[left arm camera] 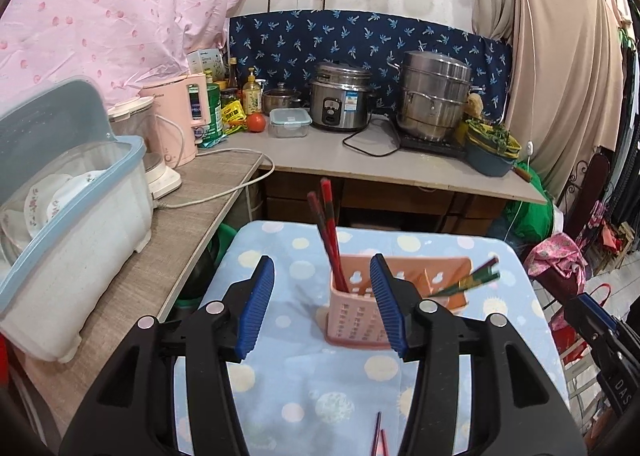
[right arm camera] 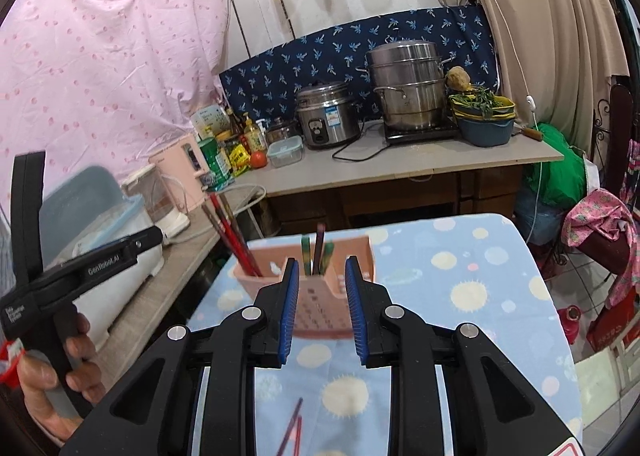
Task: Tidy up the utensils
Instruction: 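Withdraw both tools and move them over the last two chopsticks, then grasp the red chopstick with the right tool, then grasp the dark red chopstick with the left tool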
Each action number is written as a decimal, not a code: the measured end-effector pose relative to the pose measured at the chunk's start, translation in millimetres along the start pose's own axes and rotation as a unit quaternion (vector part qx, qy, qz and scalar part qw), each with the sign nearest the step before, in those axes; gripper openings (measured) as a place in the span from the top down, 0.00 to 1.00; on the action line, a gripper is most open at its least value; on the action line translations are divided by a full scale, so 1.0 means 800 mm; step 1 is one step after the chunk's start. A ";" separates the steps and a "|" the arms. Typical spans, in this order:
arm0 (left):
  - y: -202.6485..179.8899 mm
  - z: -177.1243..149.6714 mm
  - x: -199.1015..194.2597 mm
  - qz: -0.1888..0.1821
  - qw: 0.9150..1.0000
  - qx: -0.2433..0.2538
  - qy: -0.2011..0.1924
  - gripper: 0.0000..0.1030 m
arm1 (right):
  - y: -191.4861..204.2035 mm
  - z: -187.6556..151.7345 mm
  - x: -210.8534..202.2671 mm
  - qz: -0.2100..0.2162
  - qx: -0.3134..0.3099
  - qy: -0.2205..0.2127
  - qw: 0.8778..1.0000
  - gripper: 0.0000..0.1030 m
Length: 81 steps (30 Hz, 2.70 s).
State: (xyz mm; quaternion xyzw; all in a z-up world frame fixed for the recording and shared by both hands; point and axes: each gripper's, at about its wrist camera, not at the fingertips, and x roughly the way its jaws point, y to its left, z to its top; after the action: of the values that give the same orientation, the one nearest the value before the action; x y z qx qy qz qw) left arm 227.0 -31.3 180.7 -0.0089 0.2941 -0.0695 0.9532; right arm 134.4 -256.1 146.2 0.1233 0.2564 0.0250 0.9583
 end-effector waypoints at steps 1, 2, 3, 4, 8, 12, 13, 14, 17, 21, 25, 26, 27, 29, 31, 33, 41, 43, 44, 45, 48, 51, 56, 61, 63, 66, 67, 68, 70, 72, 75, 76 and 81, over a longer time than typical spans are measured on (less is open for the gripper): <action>0.001 -0.006 -0.002 0.001 1.000 0.002 0.004 0.54 | 0.001 -0.010 -0.005 -0.001 -0.002 0.004 1.000 0.77; 0.001 -0.014 -0.005 0.002 1.000 0.003 0.010 0.54 | 0.001 -0.019 -0.009 0.000 -0.004 0.009 1.000 0.77; 0.002 -0.020 -0.008 0.002 1.000 0.005 0.013 0.54 | 0.002 -0.028 -0.012 0.001 -0.005 0.016 1.000 0.76; 0.002 -0.027 -0.010 0.003 1.000 0.008 0.017 0.53 | 0.001 -0.038 -0.015 0.000 -0.005 0.022 1.000 0.76; 0.003 -0.058 -0.016 0.009 0.999 0.023 0.036 0.53 | 0.001 -0.078 -0.023 0.005 -0.001 0.052 0.999 0.76; 0.006 -0.093 -0.020 0.002 0.998 0.028 0.059 0.52 | 0.010 -0.127 -0.028 -0.013 -0.031 0.090 0.995 0.76; 0.006 -0.102 -0.020 0.002 0.997 0.029 0.065 0.52 | 0.011 -0.141 -0.028 -0.013 -0.034 0.103 0.994 0.76; 0.007 -0.112 -0.021 0.000 0.997 0.030 0.070 0.52 | 0.013 -0.155 -0.028 -0.010 -0.036 0.117 0.992 0.76; 0.010 -0.142 -0.021 -0.008 0.995 0.030 0.093 0.52 | 0.016 -0.196 -0.027 -0.003 -0.034 0.154 0.987 0.76; 0.016 -0.188 -0.022 -0.017 0.992 0.031 0.121 0.52 | 0.032 -0.251 -0.025 0.007 -0.052 0.199 0.979 0.76; 0.022 -0.232 -0.023 -0.015 0.988 0.033 0.147 0.52 | 0.054 -0.291 -0.026 0.007 -0.091 0.225 0.970 0.76; 0.024 -0.241 -0.023 -0.015 0.988 0.031 0.153 0.52 | 0.058 -0.299 -0.027 0.010 -0.095 0.231 0.968 0.76; 0.027 -0.251 -0.023 -0.014 0.986 0.031 0.161 0.52 | 0.061 -0.304 -0.028 0.012 -0.098 0.235 0.967 0.76; 0.032 -0.267 -0.023 -0.011 0.984 0.027 0.174 0.52 | 0.062 -0.310 -0.030 0.017 -0.100 0.239 0.966 0.76; 0.035 -0.279 -0.024 -0.011 0.983 0.023 0.182 0.52 | 0.061 -0.313 -0.032 0.020 -0.098 0.242 0.965 0.76; 0.038 -0.290 -0.025 -0.010 0.982 0.021 0.187 0.52 | 0.063 -0.316 -0.033 0.025 -0.099 0.247 0.964 0.76; 0.038 -0.304 -0.030 -0.012 0.980 0.019 0.199 0.52 | 0.063 -0.329 -0.028 0.013 -0.099 0.268 0.958 0.79; 0.037 -0.307 -0.031 -0.016 0.979 0.020 0.202 0.52 | 0.057 -0.330 -0.028 0.008 -0.091 0.266 0.960 0.88; 0.036 -0.308 -0.032 -0.017 0.979 0.021 0.203 0.52 | 0.055 -0.329 -0.027 0.005 -0.087 0.266 0.960 0.90; 0.034 -0.310 -0.032 -0.020 0.978 0.023 0.206 0.52 | 0.052 -0.328 -0.027 0.003 -0.082 0.265 0.961 0.92; 0.029 -0.316 -0.034 -0.030 0.977 0.027 0.212 0.49 | 0.042 -0.327 -0.028 -0.005 -0.064 0.260 0.964 0.94; 0.022 -0.322 -0.036 -0.043 0.975 0.034 0.217 0.45 | 0.031 -0.324 -0.027 -0.019 -0.049 0.251 0.967 0.94; 0.004 -0.335 -0.036 -0.063 0.968 0.054 0.235 0.39 | 0.015 -0.320 -0.027 -0.042 -0.029 0.240 0.970 0.94; -0.012 -0.351 -0.032 -0.073 0.960 0.074 0.261 0.39 | 0.002 -0.317 -0.028 -0.048 -0.011 0.235 0.971 0.94; -0.015 -0.355 -0.029 -0.076 0.957 0.077 0.269 0.39 | 0.002 -0.317 -0.027 -0.049 -0.011 0.235 0.971 0.94; -0.016 -0.361 -0.024 -0.078 0.953 0.079 0.283 0.39 | 0.002 -0.317 -0.027 -0.048 -0.010 0.235 0.971 0.94; -0.016 -0.363 -0.022 -0.077 0.952 0.079 0.286 0.39 | 0.002 -0.317 -0.027 -0.048 -0.010 0.235 0.971 0.94; -0.017 -0.363 -0.023 -0.077 0.952 0.080 0.284 0.40 | 0.002 -0.317 -0.027 -0.048 -0.010 0.235 0.971 0.94; -0.018 -0.363 -0.023 -0.075 0.952 0.083 0.284 0.41 | 0.002 -0.317 -0.027 -0.047 -0.010 0.236 0.971 0.94; -0.018 -0.363 -0.024 -0.073 0.953 0.084 0.282 0.44 | 0.002 -0.317 -0.027 -0.047 -0.010 0.236 0.971 0.94; -0.018 -0.363 -0.025 -0.069 0.954 0.086 0.280 0.52 | 0.002 -0.317 -0.027 -0.047 -0.010 0.237 0.970 0.94; -0.018 -0.363 -0.025 -0.068 0.954 0.087 0.279 0.57 | 0.002 -0.317 -0.027 -0.047 -0.010 0.237 0.970 0.94; -0.016 -0.361 -0.027 -0.068 0.955 0.085 0.277 0.83 | 0.002 -0.316 -0.027 -0.047 -0.010 0.237 0.970 0.94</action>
State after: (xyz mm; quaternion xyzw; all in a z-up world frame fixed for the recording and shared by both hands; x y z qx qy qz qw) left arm 45.0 -33.7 -45.3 0.0712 0.5382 -0.1588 0.8247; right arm -10.2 -200.7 -55.1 0.0923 0.4817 0.0112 0.8714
